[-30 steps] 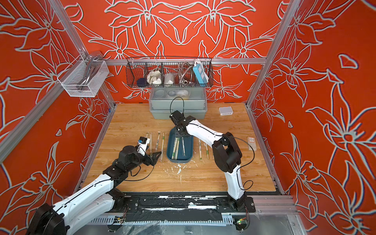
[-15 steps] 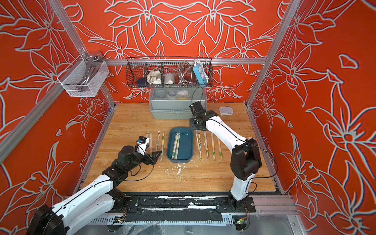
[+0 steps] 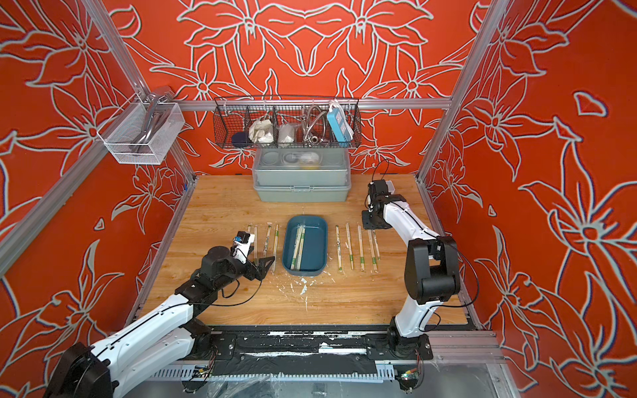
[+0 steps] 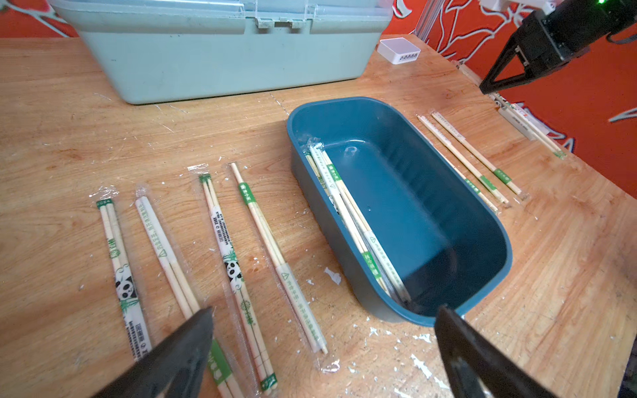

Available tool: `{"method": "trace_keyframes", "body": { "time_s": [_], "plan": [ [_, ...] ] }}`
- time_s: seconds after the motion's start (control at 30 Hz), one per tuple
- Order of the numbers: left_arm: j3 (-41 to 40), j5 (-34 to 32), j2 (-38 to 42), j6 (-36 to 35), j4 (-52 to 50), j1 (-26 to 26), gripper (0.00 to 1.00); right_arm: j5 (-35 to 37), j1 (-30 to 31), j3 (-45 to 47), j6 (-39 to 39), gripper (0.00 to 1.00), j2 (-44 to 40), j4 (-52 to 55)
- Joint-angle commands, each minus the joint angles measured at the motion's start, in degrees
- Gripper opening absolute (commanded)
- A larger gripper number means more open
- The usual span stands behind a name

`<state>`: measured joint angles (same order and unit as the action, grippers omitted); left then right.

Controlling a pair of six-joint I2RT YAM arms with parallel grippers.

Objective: Take the paired disposable chopsticks out of the storage box
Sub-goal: Place the paired disposable chopsticks at the center of the board.

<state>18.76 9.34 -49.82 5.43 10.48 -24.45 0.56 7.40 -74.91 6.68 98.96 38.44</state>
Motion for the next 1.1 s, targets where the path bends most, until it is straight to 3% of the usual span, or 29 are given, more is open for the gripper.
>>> {"method": "trace_keyframes", "body": {
  "time_s": [0.0, 0.37, 0.87, 1.07],
  "plan": [
    [0.64, 1.10, -1.00, 0.37, 2.16, -0.26, 1.00, -2.95, -2.91, 2.00, -4.11, 0.10, 1.61, -4.09],
    [0.98, 1.00, -2.29, 0.27, 2.25, -0.26, 1.00, -4.10, -6.81, 4.56, -5.86, 0.12, 5.78, -5.86],
    [1.15, 0.77, -2.33, 0.19, 1.91, -0.25, 1.00, -4.42, -7.83, 5.48, -5.05, 0.17, 7.97, -6.00],
    [1.35, 0.66, -2.49, 0.12, 1.58, -0.25, 1.00, -4.46, -7.84, 5.44, -4.25, 0.26, 5.83, -5.75]
  ]
}}
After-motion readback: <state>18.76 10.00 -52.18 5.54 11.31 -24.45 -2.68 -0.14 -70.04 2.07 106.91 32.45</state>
